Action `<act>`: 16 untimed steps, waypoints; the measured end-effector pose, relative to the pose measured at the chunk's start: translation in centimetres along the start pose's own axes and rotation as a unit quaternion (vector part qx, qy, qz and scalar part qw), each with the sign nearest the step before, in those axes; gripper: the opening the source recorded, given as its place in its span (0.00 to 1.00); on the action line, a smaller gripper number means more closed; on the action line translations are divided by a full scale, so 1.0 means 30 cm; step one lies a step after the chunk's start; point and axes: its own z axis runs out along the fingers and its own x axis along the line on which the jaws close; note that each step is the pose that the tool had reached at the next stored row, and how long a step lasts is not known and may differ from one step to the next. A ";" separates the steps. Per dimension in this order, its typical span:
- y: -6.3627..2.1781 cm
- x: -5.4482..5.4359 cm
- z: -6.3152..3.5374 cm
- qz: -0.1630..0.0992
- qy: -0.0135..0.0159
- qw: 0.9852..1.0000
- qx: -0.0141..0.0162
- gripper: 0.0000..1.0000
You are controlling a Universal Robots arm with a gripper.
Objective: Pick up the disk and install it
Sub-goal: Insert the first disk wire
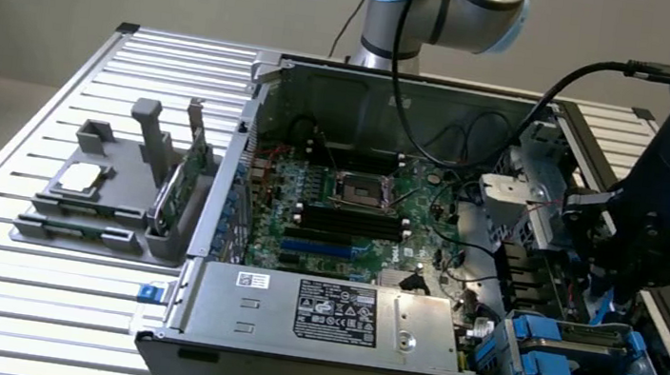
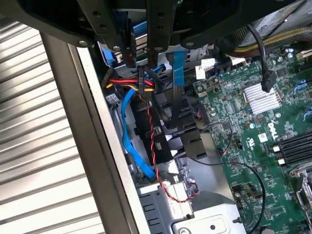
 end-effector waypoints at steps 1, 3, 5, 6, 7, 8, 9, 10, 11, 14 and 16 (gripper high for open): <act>0.003 0.001 0.001 0.001 0.000 1.000 0.000 0.24; 0.009 0.004 0.002 0.002 -0.001 1.000 0.001 0.24; 0.016 0.006 0.003 0.004 -0.002 1.000 0.001 0.24; 0.019 0.008 0.003 0.004 -0.003 1.000 0.003 0.24; 0.021 0.008 0.003 0.004 -0.004 1.000 0.004 0.24; 0.022 0.009 0.003 0.005 -0.005 1.000 0.007 0.24; 0.023 0.009 0.003 0.005 -0.007 1.000 0.010 0.24; 0.024 0.010 0.004 0.005 -0.009 1.000 0.012 0.24; 0.025 0.010 0.004 0.005 -0.010 1.000 0.014 0.24; 0.026 0.010 0.005 0.007 -0.013 1.000 0.020 0.24; 0.027 0.011 0.006 0.009 -0.015 1.000 0.024 0.24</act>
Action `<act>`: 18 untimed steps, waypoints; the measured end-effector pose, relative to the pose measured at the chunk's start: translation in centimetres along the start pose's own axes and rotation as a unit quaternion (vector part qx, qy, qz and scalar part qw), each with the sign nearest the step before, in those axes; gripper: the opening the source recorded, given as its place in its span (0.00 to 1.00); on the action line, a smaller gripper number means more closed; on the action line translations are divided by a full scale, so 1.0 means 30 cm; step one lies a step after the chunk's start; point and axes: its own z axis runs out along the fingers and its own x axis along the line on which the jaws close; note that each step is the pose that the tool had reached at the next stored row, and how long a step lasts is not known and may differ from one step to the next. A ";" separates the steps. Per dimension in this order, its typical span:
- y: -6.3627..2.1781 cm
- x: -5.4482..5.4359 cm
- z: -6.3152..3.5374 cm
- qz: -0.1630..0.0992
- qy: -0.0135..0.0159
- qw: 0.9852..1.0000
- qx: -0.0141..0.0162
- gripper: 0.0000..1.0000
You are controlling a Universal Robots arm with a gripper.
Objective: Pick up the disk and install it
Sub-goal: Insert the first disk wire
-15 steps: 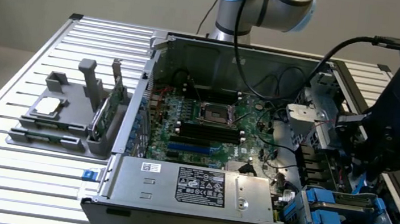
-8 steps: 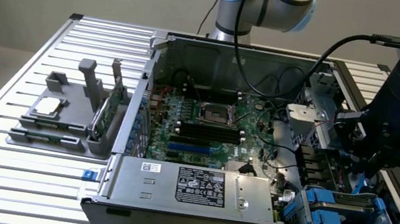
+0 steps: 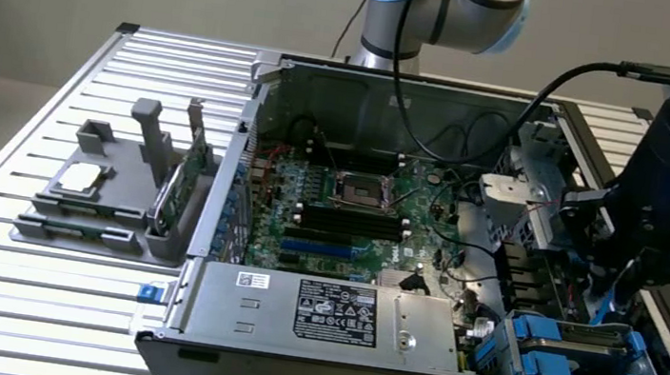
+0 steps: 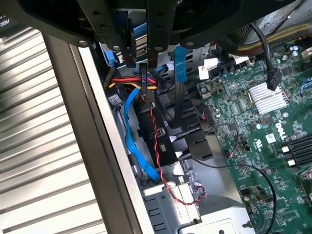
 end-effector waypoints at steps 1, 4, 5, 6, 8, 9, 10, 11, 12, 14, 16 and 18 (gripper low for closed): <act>0.001 0.001 0.001 0.001 -0.001 1.000 0.002 0.24; 0.006 0.004 0.004 0.004 -0.002 1.000 0.004 0.24; 0.009 0.005 0.006 0.005 -0.002 1.000 0.005 0.24; 0.012 0.006 0.007 0.006 -0.002 1.000 0.005 0.24; 0.019 0.010 0.009 0.007 -0.002 1.000 0.006 0.24; 0.023 0.011 0.010 0.007 -0.002 1.000 0.006 0.24; 0.026 0.013 0.011 0.008 -0.003 1.000 0.007 0.24; 0.029 0.014 0.012 0.008 -0.003 1.000 0.008 0.24; 0.031 0.015 0.013 0.008 -0.003 1.000 0.009 0.24; 0.033 0.017 0.016 0.008 -0.004 1.000 0.011 0.24; 0.035 0.018 0.019 0.008 -0.005 1.000 0.012 0.24; 0.037 0.019 0.021 0.008 -0.006 1.000 0.013 0.26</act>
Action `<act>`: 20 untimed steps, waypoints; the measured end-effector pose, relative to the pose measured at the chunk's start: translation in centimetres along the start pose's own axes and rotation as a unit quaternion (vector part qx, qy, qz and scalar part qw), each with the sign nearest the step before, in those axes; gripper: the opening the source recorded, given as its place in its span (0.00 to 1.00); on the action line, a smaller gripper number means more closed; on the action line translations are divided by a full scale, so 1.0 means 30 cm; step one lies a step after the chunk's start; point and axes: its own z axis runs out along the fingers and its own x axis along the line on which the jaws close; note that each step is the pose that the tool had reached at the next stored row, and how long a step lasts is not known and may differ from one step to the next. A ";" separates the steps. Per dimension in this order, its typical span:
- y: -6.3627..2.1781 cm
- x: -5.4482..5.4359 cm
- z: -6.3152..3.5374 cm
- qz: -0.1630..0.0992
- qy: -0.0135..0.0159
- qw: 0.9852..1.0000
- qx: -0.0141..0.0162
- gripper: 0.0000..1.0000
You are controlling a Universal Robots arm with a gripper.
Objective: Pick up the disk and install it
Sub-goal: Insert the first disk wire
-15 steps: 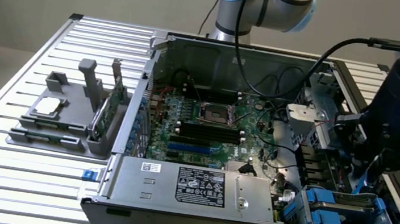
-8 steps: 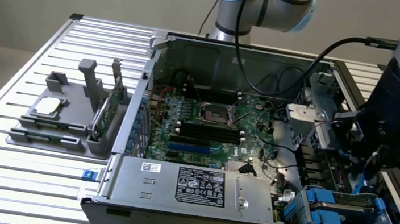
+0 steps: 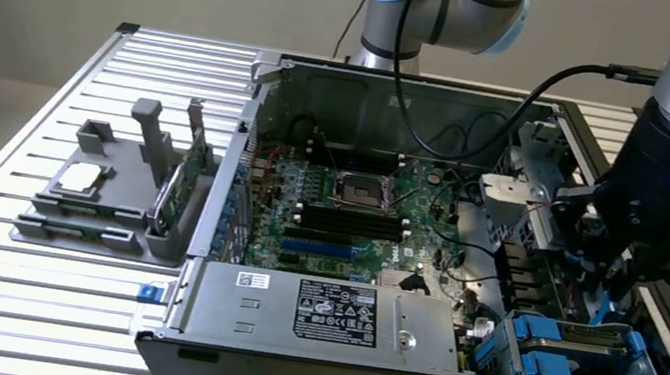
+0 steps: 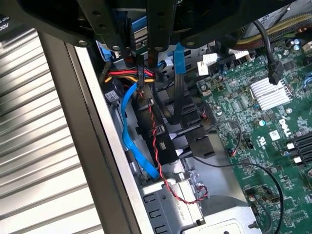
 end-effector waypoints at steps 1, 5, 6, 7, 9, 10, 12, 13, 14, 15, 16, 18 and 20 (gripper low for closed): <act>0.001 0.001 0.001 0.000 0.000 1.000 0.001 0.32; 0.008 0.004 0.004 0.000 -0.001 1.000 0.003 0.38; 0.010 0.006 0.005 0.001 -0.002 1.000 0.004 0.36; 0.012 0.007 0.006 0.001 -0.002 1.000 0.005 0.30; 0.016 0.009 0.008 0.001 -0.003 1.000 0.006 0.24; 0.018 0.009 0.008 0.002 -0.003 1.000 0.007 0.18; 0.021 0.011 0.010 0.002 -0.003 1.000 0.009 0.17; 0.023 0.012 0.010 0.003 -0.004 1.000 0.010 0.17; 0.023 0.012 0.011 0.003 -0.004 1.000 0.010 0.17; 0.023 0.012 0.010 0.004 -0.005 1.000 0.012 0.17; 0.023 0.012 0.010 0.004 -0.005 1.000 0.013 0.17; 0.023 0.013 0.010 0.005 -0.006 1.000 0.015 0.17; 0.022 0.015 0.006 0.005 -0.007 1.000 0.017 0.17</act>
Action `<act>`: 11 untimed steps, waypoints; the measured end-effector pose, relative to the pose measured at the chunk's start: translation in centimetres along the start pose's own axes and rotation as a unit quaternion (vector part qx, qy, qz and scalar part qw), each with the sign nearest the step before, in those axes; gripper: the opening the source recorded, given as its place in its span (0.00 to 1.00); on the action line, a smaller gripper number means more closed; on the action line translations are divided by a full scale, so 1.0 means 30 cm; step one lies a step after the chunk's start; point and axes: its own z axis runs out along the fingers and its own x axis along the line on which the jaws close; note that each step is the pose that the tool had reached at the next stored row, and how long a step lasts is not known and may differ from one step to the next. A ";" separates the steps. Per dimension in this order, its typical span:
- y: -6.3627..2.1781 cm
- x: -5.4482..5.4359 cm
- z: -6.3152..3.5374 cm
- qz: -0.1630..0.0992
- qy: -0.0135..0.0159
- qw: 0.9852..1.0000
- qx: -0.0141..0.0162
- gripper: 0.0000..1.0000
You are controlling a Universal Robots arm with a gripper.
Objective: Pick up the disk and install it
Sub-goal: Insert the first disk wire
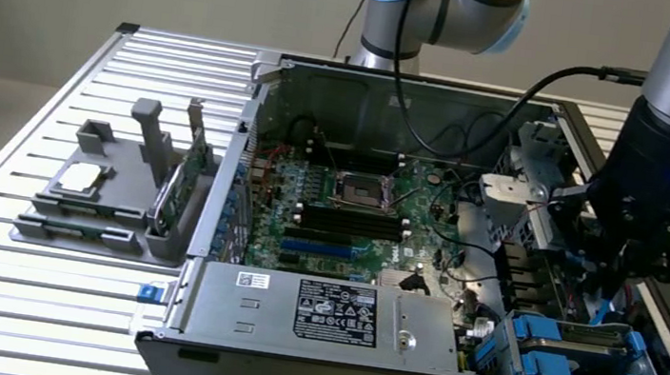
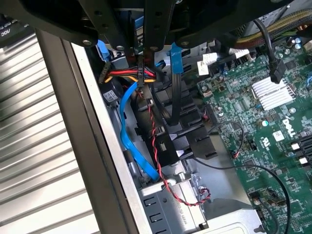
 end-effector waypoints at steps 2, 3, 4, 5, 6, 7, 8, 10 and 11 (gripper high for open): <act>-0.002 0.004 -0.008 0.000 0.000 1.000 0.001 0.17; -0.002 0.006 -0.013 0.000 0.000 1.000 0.001 0.17; -0.003 0.008 -0.018 0.001 0.000 1.000 0.001 0.17; -0.004 0.009 -0.022 0.001 0.000 1.000 0.001 0.17; -0.005 0.011 -0.026 0.001 0.000 1.000 0.001 0.17; -0.006 0.012 -0.030 0.001 0.000 1.000 0.001 0.17; -0.006 0.013 -0.035 0.002 -0.001 1.000 0.002 0.17; -0.007 0.013 -0.045 0.002 -0.001 1.000 0.003 0.17; -0.008 0.013 -0.048 0.002 -0.001 1.000 0.004 0.17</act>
